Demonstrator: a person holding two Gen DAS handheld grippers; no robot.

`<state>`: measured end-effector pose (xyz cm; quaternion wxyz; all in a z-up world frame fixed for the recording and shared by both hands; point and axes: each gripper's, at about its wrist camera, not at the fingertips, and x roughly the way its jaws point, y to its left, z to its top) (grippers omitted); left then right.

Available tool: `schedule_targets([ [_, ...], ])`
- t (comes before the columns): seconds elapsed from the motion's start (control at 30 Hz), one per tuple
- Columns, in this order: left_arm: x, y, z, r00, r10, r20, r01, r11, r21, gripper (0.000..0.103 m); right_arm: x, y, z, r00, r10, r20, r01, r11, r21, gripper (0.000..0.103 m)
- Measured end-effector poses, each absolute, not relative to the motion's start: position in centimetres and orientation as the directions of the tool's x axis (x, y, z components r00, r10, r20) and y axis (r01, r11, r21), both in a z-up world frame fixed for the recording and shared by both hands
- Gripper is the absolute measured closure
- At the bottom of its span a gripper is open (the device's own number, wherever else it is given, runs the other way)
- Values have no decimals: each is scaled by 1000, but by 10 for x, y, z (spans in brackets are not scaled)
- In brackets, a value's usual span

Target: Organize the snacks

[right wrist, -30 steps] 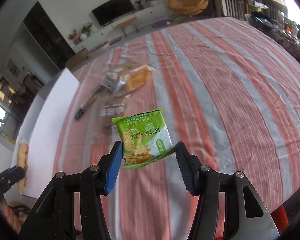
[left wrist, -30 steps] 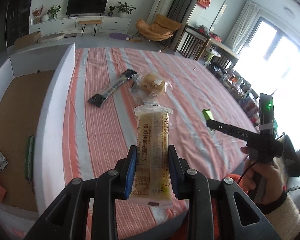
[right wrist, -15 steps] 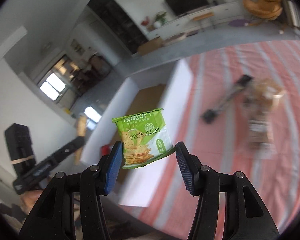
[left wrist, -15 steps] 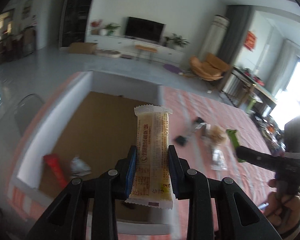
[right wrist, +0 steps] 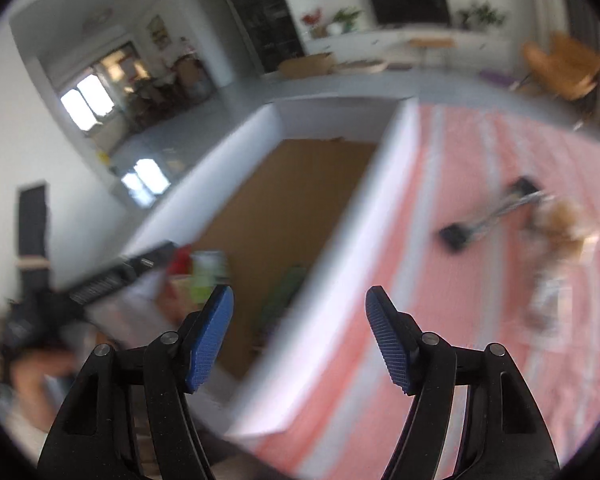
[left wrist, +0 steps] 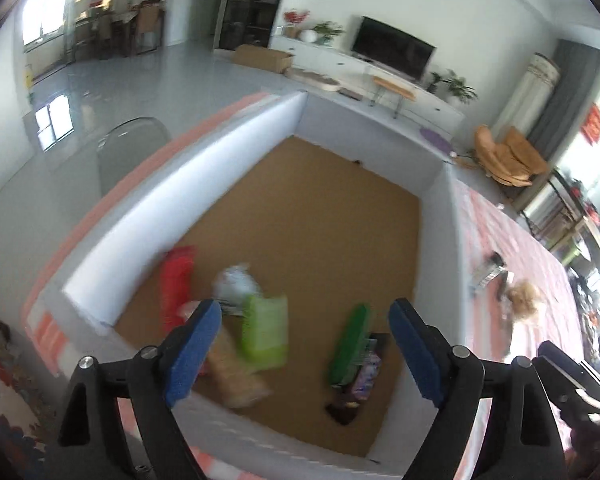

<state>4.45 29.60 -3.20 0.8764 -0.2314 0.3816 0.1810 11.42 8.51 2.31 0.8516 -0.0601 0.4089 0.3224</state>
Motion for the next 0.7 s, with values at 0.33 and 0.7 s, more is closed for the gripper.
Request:
schedule_targets([
  [0.33,98,159,-6,697,-110,-708,-159,940,-302,13,113,-23,78,805,-446,-392,-63,592,-804,21],
  [0.7,147,15,-64,554,-199,-808,85,979,-183,9,127,-158,-58,643,0,-766,1,1000,1,21],
])
